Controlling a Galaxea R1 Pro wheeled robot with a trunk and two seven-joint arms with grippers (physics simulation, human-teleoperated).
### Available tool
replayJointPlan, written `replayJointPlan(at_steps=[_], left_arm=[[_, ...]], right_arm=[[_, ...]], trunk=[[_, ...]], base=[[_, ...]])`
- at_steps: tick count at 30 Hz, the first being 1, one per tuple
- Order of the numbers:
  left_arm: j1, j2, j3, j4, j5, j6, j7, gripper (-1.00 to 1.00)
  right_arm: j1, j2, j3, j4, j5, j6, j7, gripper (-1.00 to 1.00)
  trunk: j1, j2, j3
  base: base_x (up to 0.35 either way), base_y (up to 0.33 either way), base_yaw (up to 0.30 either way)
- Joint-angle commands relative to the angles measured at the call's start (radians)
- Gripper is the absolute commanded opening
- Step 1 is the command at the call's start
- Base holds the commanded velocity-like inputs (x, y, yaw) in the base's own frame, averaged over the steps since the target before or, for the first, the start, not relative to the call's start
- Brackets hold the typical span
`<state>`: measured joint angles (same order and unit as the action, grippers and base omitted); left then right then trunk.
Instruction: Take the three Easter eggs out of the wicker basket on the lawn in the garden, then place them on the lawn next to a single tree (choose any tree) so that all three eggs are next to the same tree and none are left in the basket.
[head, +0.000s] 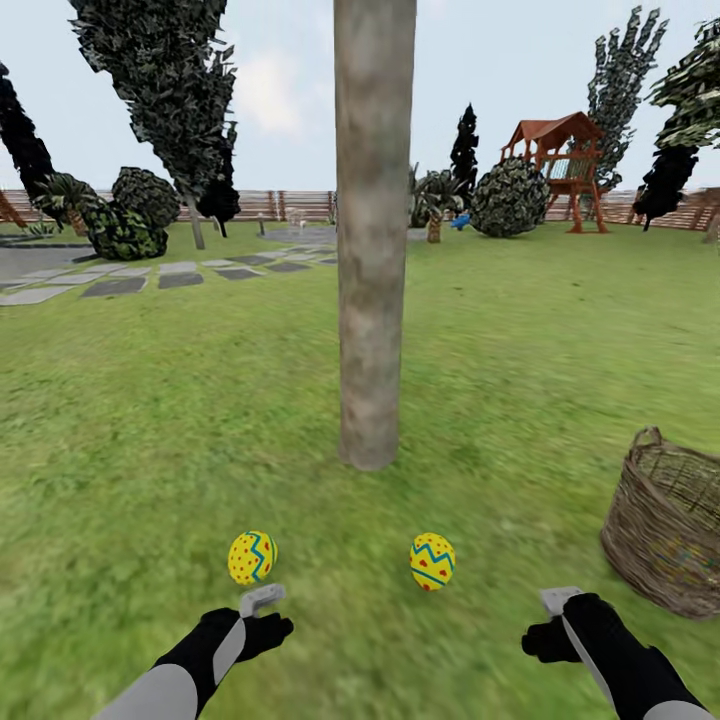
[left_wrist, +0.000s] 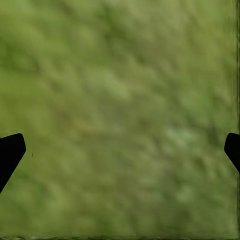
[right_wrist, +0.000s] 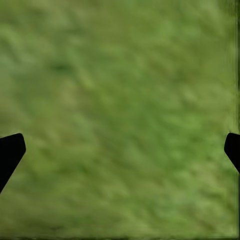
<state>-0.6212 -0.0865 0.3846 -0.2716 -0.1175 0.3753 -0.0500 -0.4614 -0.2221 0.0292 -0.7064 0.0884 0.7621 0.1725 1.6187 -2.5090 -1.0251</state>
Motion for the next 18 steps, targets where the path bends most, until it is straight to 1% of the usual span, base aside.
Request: replayJointPlan(at_steps=[1, 13, 15, 18], left_arm=[[0.000, -0.001, 0.008, -0.003, -0.011, 0.007, -0.005, 1.00], [0.000, 0.001, 0.011, -0.004, -0.005, 0.006, -0.006, 1.00], [0.000, 0.004, 0.013, -0.005, -0.004, 0.006, -0.006, 1.00], [0.000, 0.006, 0.024, -0.007, 0.013, 0.007, -0.008, 1.00]], right_arm=[[0.000, 0.000, 0.003, -0.001, 0.010, 0.003, 0.007, 1.00], [0.000, 0.002, 0.003, -0.001, 0.010, 0.003, 0.007, 1.00], [-0.001, 0.002, 0.003, -0.001, 0.010, 0.003, 0.007, 1.00], [0.000, 0.001, 0.003, -0.001, 0.010, 0.003, 0.007, 1.00]], trunk=[[-0.001, 0.000, 0.003], [-0.007, 0.003, 0.049], [-0.007, 0.003, 0.057], [-0.009, 0.004, 0.069]], base=[[-0.267, -0.234, 0.000], [-0.300, -0.195, 0.000], [-0.203, -0.176, 0.000], [-0.057, -0.051, 0.000]])
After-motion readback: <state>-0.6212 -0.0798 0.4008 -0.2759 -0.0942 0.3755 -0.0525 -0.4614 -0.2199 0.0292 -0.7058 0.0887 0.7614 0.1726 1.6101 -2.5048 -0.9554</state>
